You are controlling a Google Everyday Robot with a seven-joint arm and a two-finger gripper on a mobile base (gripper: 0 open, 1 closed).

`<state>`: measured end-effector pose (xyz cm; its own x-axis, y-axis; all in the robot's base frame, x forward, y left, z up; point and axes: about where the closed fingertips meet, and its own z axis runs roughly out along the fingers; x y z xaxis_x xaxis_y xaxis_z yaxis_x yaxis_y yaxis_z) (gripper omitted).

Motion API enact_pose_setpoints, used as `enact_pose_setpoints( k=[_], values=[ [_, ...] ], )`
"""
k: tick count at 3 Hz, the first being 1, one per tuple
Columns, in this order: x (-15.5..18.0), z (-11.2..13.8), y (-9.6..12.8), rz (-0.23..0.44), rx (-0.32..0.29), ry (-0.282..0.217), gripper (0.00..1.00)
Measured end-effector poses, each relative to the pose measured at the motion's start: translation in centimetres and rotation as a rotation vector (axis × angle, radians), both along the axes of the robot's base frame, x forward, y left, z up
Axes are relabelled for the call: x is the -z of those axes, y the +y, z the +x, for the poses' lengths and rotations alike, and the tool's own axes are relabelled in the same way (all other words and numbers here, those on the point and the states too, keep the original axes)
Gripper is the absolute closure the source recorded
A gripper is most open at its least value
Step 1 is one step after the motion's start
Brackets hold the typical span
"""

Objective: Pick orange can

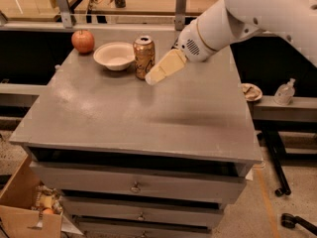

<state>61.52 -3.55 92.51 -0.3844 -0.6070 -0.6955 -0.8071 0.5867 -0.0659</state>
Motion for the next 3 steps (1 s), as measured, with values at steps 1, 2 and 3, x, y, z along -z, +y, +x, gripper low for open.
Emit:
enact_pose_setpoints(
  k=[1, 2, 3],
  values=[
    [0.5, 2.2, 2.4, 0.009, 0.029, -0.040, 0.00],
    [0.7, 4.1, 3.8, -0.001, 0.051, -0.076, 0.00],
    [0.8, 5.5, 5.2, 0.030, 0.050, -0.083, 0.00]
  ],
)
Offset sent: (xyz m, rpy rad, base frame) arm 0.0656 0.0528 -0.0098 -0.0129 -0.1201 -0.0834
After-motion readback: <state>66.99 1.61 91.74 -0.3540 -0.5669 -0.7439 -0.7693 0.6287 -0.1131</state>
